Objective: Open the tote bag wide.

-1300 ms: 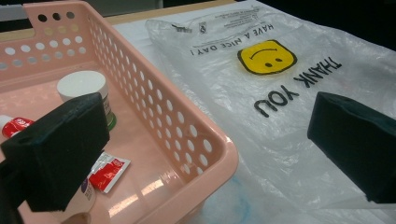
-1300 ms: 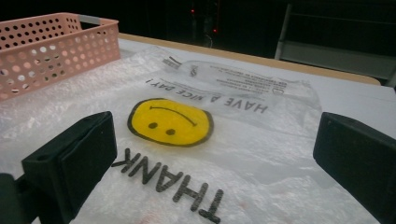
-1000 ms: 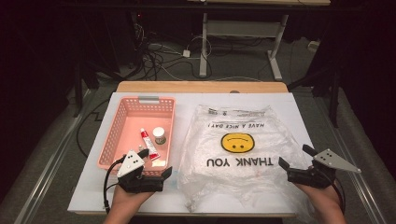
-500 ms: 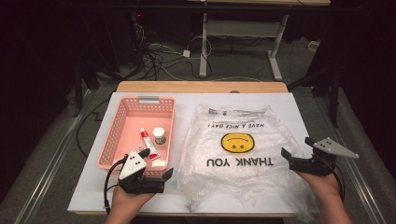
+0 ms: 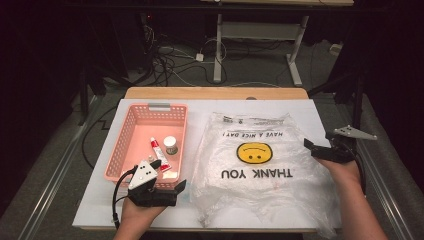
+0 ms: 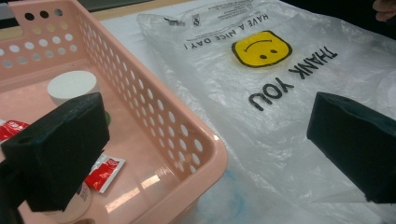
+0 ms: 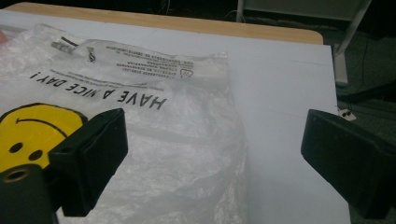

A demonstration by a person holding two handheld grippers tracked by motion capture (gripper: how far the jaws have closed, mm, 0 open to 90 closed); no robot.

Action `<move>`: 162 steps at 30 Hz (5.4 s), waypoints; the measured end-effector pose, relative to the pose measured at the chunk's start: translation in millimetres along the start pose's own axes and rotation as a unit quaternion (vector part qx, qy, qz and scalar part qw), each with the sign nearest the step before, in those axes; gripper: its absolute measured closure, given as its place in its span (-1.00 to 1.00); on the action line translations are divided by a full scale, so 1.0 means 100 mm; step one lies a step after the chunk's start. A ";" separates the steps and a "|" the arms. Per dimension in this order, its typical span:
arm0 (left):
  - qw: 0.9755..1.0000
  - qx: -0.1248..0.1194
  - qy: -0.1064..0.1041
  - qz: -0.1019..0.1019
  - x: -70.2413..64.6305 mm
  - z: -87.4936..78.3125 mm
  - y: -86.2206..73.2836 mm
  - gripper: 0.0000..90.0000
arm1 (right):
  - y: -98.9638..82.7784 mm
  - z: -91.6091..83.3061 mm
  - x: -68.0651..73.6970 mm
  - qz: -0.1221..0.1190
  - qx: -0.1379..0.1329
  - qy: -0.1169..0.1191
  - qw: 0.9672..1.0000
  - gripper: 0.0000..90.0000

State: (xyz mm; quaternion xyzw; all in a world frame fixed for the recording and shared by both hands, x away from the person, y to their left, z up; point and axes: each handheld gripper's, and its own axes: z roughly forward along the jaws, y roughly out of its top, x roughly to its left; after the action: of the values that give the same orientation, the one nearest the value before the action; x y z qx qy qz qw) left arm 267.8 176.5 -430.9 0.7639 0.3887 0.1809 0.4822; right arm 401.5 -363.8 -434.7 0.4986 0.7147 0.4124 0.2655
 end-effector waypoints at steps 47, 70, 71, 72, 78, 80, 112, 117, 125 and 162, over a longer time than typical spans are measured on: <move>1.000 0.011 -0.009 0.000 -0.03 0.05 -0.03 -1.00 | -0.08 0.62 -0.07 -0.051 0.102 0.029 0.993 1.00; 1.000 0.003 -0.019 0.004 0.00 0.02 -0.02 -1.00 | -0.18 0.03 -0.63 0.035 0.038 -0.061 0.997 0.34; 1.000 0.003 -0.019 0.005 -0.01 0.02 -0.02 -1.00 | -0.22 -0.11 -0.57 0.027 0.030 -0.057 0.998 0.21; 1.000 0.003 -0.020 0.005 -0.02 0.02 -0.02 -1.00 | -0.22 -0.11 -0.57 0.027 0.030 -0.057 0.998 0.21; 1.000 0.003 -0.024 0.005 -0.02 0.03 -0.01 -1.00 | -0.54 -0.64 -0.18 0.015 0.025 -0.035 0.999 -0.01; 1.000 0.004 -0.024 0.006 -0.02 0.03 -0.01 -1.00 | -0.61 -0.69 -0.12 0.013 0.028 -0.032 0.999 -0.05; 1.000 0.011 -0.026 -0.001 0.06 0.04 0.04 -1.00 | -1.08 -1.15 0.48 -0.034 0.067 0.034 0.997 1.00; 1.000 0.019 -0.013 0.001 0.07 0.05 0.06 -1.00 | -1.07 -1.22 0.61 -0.046 0.061 0.035 0.996 1.00; 1.000 0.016 -0.022 -0.007 0.07 0.03 0.09 -1.00 | -1.12 -1.32 0.93 -0.073 0.058 0.054 0.994 1.00; 0.999 -0.005 -0.021 -0.029 0.17 -0.01 0.09 -1.00 | -0.22 -0.39 1.03 -0.068 -0.041 0.109 0.991 -1.00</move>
State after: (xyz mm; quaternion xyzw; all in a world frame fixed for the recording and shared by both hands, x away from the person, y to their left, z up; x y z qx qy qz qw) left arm 281.1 188.1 -424.4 0.7536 0.3992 0.1531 0.4992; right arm 323.0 -284.4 -429.6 0.3896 0.7542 0.4742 0.2336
